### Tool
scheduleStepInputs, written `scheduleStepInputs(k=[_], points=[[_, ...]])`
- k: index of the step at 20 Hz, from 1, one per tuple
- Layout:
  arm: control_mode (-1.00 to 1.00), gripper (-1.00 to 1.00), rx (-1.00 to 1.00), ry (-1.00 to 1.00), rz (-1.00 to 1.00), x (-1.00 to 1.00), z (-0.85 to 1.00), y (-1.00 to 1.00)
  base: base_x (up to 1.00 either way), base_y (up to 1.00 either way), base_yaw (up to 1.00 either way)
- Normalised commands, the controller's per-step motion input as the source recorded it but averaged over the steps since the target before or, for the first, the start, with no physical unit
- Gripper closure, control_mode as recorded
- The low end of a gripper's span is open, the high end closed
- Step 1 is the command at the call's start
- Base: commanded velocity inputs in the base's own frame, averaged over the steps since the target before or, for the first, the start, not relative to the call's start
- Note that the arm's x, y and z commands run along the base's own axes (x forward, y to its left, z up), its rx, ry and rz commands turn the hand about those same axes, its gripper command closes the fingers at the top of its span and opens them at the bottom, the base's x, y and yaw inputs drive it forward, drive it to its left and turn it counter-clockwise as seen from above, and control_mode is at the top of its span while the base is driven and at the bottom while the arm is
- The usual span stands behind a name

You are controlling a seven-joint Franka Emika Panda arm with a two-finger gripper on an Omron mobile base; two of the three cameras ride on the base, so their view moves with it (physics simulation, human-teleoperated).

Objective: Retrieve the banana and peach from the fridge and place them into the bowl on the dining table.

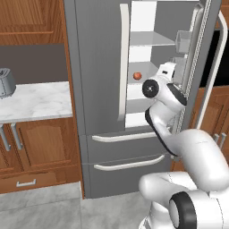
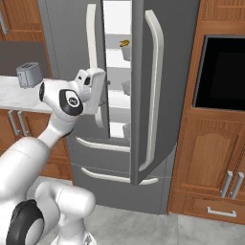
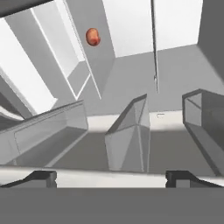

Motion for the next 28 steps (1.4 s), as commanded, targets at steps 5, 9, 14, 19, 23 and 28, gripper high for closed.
scheduleStepInputs(k=[5,9,14,19,23,28], points=[[-1.00,-1.00,0.00,0.27,0.00,0.48,-0.01,0.08,0.00,0.00,0.00],[-1.00,-1.00,0.00,0.14,-0.03,0.32,-0.04,-0.02,0.00,0.00,0.00],[-1.00,-1.00,0.00,0.09,-0.08,0.23,-0.32,-0.18,0.00,0.00,0.00],[-1.00,-1.00,0.00,0.03,-0.13,-0.02,-0.36,-0.58,0.00,0.00,0.00],[-1.00,-1.00,0.00,-0.05,-0.22,-0.62,-0.06,-0.95,0.00,0.00,0.00],[-1.00,-1.00,0.00,-0.08,-0.27,-0.78,-0.03,-1.00,0.00,0.00,0.00]])
